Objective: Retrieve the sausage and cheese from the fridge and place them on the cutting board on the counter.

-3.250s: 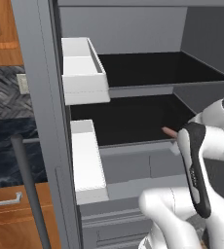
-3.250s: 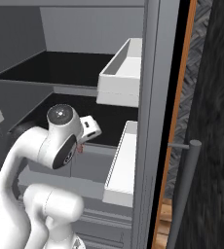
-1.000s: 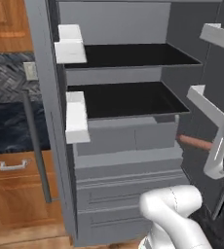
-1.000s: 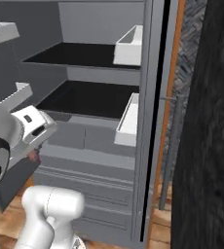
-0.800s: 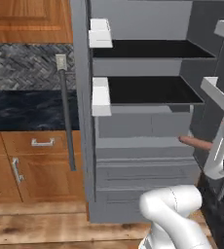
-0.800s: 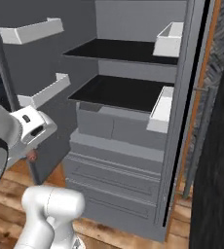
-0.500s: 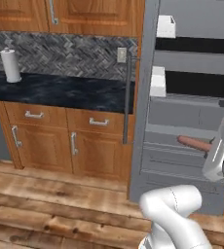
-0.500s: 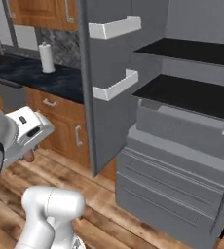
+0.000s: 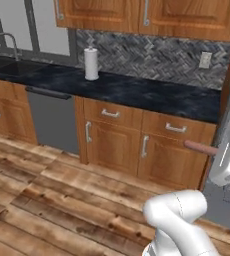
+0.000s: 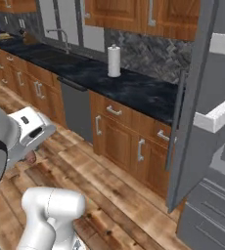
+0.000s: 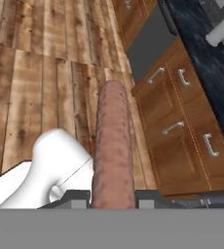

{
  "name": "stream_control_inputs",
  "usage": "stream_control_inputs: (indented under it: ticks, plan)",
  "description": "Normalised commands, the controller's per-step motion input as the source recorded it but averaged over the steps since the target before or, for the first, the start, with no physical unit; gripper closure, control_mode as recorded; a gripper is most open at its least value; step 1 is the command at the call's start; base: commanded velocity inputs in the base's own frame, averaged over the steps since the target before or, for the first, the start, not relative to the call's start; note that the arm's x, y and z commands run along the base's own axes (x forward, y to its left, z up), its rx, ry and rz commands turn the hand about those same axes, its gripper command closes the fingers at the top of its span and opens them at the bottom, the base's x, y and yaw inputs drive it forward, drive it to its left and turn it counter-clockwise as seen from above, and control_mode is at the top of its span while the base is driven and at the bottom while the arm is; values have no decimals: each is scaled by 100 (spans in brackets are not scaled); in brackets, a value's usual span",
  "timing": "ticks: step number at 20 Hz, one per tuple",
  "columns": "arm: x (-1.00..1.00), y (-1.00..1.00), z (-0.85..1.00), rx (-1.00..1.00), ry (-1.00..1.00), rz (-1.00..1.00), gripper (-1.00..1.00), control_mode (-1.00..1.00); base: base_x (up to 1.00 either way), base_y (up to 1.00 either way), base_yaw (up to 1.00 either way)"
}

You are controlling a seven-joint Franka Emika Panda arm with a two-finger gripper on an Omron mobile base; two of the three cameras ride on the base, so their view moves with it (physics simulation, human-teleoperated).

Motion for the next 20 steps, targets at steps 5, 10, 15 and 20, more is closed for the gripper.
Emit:
stream_control_inputs:
  ticks: [5, 10, 15, 20]
  plan:
    - [0, 0, 0, 0, 0, 0, 100, 100, 100, 100, 5]
    - [0, 0, 0, 0, 0, 0, 100, 100, 100, 100, 4]
    - [0, 0, 0, 0, 0, 0, 100, 100, 100, 99, 30]
    - [0, 0, 0, 0, 0, 0, 100, 100, 100, 100, 19]
